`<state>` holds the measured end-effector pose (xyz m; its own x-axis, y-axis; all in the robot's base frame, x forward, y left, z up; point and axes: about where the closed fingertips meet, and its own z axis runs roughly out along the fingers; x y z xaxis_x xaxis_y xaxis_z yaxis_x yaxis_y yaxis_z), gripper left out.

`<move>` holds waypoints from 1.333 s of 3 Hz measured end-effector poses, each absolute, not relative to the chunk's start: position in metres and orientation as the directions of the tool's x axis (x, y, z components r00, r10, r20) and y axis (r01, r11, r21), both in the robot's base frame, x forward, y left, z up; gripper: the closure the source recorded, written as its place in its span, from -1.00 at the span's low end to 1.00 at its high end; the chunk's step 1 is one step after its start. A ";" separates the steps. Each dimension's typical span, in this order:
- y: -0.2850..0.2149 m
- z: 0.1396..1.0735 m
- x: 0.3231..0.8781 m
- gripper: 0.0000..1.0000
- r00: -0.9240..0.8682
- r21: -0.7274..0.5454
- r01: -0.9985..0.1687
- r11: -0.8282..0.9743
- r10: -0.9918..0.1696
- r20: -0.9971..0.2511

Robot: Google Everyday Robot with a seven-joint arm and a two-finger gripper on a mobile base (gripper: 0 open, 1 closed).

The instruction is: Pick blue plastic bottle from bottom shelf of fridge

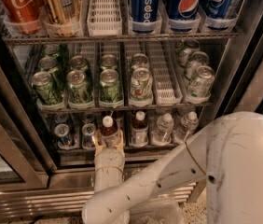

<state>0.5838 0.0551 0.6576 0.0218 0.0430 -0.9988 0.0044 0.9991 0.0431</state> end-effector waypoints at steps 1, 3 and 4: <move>0.065 0.664 0.551 1.00 0.010 0.039 -0.062 0.997 0.040 -0.999; 0.064 0.664 0.542 1.00 0.005 0.035 -0.070 0.997 0.035 -0.999; 0.064 0.664 0.542 1.00 0.005 0.035 -0.070 0.997 0.035 -0.999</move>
Offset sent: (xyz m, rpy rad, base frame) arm -0.0785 -0.0280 0.0364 -0.0320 -0.0625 -0.0097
